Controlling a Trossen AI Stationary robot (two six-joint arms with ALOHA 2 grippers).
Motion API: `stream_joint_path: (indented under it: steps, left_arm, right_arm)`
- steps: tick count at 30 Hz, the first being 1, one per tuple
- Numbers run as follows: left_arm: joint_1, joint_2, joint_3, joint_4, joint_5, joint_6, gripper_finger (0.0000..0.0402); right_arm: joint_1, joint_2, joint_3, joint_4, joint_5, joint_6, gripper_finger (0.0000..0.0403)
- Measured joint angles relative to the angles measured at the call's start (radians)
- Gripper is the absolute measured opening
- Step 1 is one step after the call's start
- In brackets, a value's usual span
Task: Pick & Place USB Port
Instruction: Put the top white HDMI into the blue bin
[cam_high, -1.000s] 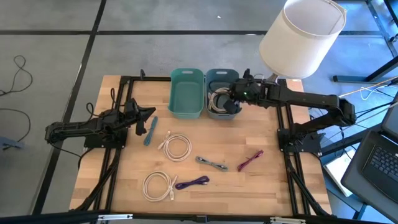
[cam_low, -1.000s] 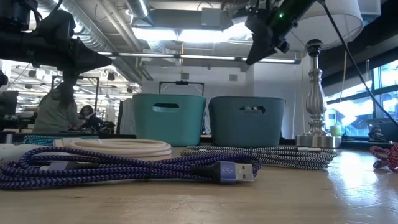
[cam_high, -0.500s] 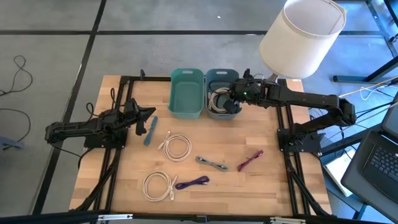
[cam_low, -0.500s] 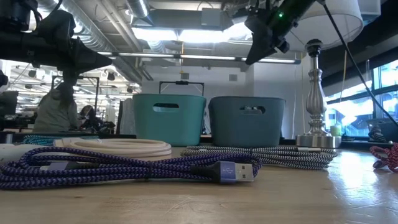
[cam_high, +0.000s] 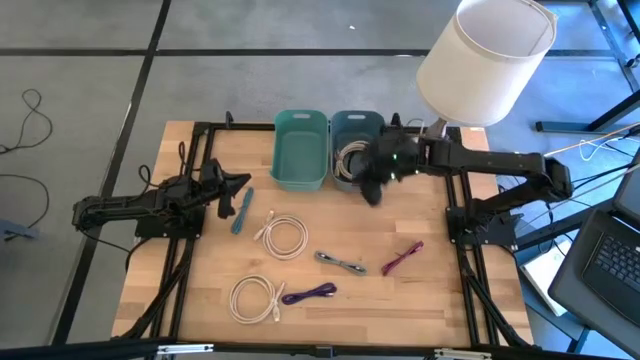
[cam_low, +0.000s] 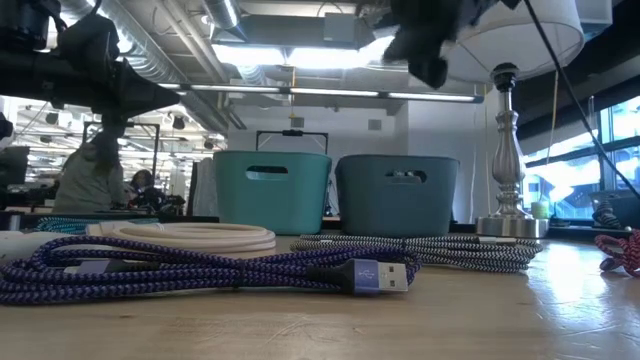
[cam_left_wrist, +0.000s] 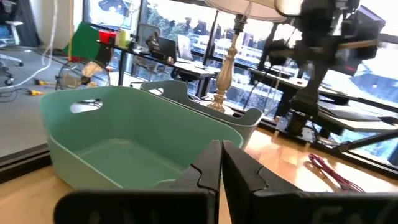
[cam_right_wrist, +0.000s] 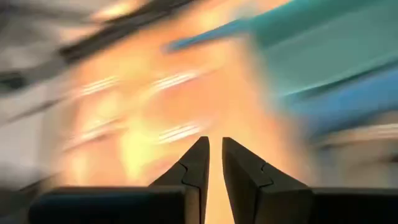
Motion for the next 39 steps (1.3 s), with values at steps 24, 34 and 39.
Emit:
stream_joint_path:
  steps: [24, 34, 39]
  left_arm:
    - [-0.010, 0.000, 0.120, -0.261, 0.545, -0.427, 0.0006]
    - [-0.260, 0.192, 0.172, -0.277, 0.517, -0.748, 0.0003]
    - [-0.450, 0.489, 0.192, -0.055, 0.414, -0.851, 0.0003]
  right_arm:
    - [0.555, 0.016, 0.000, 0.005, 0.294, 0.531, 0.0047]
    - [0.573, 0.016, 0.000, 0.005, 0.294, 0.476, 0.0047]
    - [0.608, 0.016, 0.000, 0.002, 0.295, 0.473, 0.0047]
